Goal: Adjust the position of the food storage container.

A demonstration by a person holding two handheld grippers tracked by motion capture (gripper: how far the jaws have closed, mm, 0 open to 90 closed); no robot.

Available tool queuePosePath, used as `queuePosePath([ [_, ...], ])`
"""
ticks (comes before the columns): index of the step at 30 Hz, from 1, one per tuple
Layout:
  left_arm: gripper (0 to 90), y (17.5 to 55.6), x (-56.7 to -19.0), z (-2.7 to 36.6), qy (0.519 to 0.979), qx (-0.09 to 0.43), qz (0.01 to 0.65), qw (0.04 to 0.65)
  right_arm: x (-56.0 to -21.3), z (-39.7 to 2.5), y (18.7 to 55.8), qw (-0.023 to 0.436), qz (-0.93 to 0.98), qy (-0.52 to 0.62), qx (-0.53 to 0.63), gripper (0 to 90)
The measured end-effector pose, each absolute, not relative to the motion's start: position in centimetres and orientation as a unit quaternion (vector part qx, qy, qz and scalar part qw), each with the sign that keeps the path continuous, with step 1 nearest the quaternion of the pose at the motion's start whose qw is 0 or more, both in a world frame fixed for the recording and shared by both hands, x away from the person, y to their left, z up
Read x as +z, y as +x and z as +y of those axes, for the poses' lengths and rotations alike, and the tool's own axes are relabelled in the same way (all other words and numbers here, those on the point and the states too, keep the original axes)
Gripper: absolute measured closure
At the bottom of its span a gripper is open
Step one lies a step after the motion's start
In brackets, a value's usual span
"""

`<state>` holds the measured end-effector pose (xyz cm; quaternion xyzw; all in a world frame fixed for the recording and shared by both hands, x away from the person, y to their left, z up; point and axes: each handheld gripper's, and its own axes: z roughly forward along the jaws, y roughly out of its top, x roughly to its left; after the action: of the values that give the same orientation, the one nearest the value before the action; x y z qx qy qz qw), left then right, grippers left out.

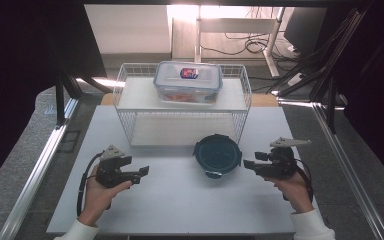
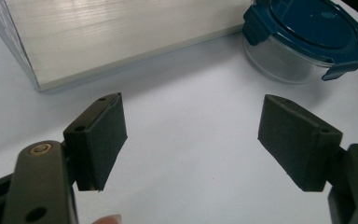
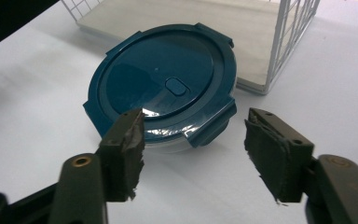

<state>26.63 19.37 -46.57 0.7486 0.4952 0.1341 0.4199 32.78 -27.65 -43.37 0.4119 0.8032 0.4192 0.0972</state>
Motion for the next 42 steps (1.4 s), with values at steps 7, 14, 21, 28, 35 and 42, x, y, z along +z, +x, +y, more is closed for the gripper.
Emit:
queuePosePath([
  [7, 22.4, 26.6, -46.7, 19.5, 0.75, 0.133, 0.495, 0.419, -42.8, -26.2, 34.1, 0.103, 0.82, 0.391, 0.404, 54.4],
  [14, 22.2, 26.6, -46.7, 19.6, 0.752, 0.13, 0.492, 0.42, -42.2, -23.7, 37.1, 0.135, 0.853, 0.365, 0.348, 68.9],
  [21, 22.1, 26.7, -46.9, 19.5, 0.755, 0.128, 0.492, 0.414, -42.1, -22.2, 38.9, 0.173, 0.865, 0.351, 0.314, 84.3],
  [28, 22.0, 26.7, -47.2, 19.3, 0.76, 0.135, 0.492, 0.404, -43.2, -20.2, 40.5, 0.22, 0.888, 0.309, 0.259, 88.9],
  [35, 22.1, 26.7, -47.7, 19.2, 0.762, 0.133, 0.494, 0.397, -44.7, -19.6, 42.1, 0.233, 0.892, 0.303, 0.241, 89.0],
  [42, 22.5, 26.8, -47.8, 19.2, 0.765, 0.132, 0.492, 0.394, -45.6, -19.6, 42.8, 0.236, 0.895, 0.304, 0.228, 89.0],
])
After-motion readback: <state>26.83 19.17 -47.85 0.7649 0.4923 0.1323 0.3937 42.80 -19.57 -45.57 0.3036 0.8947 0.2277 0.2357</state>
